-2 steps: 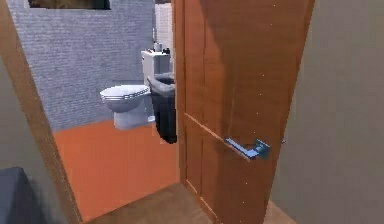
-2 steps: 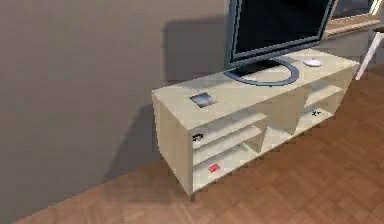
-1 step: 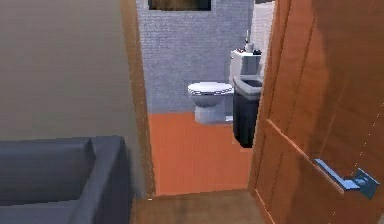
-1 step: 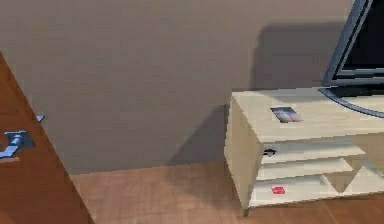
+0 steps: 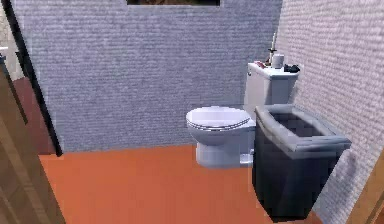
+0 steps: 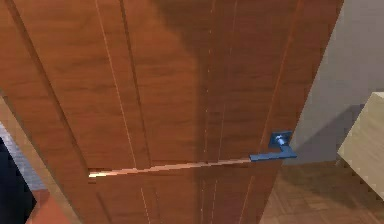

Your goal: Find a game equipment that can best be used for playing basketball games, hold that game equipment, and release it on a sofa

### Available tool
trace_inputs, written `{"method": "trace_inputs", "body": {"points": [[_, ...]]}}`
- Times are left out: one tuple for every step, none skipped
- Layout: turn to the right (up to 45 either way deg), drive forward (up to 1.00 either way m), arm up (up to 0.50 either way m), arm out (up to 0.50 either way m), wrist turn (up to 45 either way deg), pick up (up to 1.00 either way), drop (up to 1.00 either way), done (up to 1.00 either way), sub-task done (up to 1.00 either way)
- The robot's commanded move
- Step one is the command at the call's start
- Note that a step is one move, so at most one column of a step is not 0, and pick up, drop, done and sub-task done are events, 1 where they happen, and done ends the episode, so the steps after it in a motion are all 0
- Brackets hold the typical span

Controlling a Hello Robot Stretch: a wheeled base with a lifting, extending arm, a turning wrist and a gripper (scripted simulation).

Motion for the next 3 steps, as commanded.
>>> {"method": "trace_inputs", "body": {"points": [[-3.0,0.00,0.00,0.00,0.0,0.00,0.00,0.00,0.00],[0.0,0.65,0.00,0.00,0.0,0.00,0.00,0.00,0.00],[-45.0,0.00,0.00,0.00,0.0,0.00,0.00,0.00,0.00]]}}
